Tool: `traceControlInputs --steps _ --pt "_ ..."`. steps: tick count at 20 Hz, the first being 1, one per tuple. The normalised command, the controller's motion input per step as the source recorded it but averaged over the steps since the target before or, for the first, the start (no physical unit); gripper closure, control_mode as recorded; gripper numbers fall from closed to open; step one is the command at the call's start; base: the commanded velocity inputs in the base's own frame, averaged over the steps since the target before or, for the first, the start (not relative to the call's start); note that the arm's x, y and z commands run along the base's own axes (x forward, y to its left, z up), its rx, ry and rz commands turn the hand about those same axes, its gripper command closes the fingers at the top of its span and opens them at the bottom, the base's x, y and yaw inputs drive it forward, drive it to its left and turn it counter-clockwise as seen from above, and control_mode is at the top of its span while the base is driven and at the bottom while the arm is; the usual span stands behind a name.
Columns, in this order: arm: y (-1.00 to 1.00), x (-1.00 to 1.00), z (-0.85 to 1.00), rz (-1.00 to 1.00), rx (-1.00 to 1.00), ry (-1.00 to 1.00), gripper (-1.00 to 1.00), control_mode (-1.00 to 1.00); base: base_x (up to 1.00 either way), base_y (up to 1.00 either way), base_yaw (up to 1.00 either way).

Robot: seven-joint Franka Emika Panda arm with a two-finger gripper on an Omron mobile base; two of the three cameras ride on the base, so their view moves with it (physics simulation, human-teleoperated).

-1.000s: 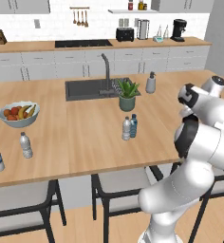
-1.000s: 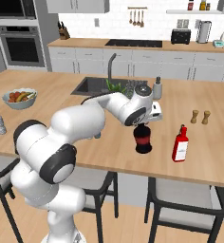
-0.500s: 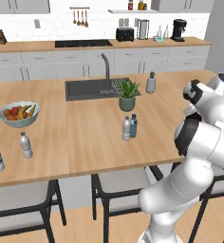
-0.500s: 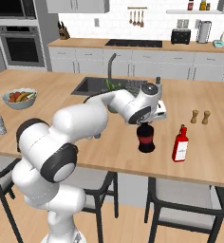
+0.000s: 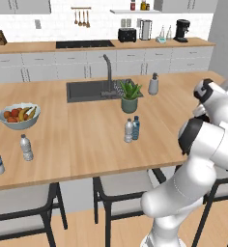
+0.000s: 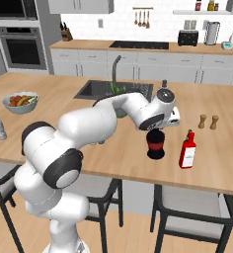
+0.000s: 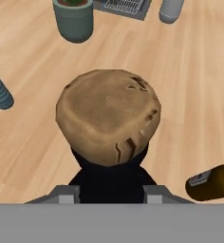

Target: Move the plastic bottles in the middle to the plastics group, and the glass bottles in the middle to the glass group.

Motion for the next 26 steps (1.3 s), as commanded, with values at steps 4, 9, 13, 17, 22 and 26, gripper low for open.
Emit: traceControlInputs --steps 4,9,13,17,22,26 --pt "-0.05 0.0 0.0 0.0 0.05 -0.05 1.0 -1.0 0.0 0.0 0.0" --pt "-0.09 0.01 0.0 0.0 0.01 0.0 1.0 -1.0 0.0 0.0 0.0" --pt "-0.06 0.01 0.02 0.0 0.0 0.0 1.0 -1.0 0.0 0.0 0.0" --pt "-0.06 0.09 0.05 0.0 0.01 -0.05 1.0 -1.0 0.0 0.0 0.0" --pt "-0.04 0.01 0.0 0.0 0.03 -0.06 1.0 -1.0 0.0 0.0 0.0" --pt "-0.2 0.0 -0.09 0.0 0.0 0.0 1.0 -1.0 0.0 0.0 0.0"
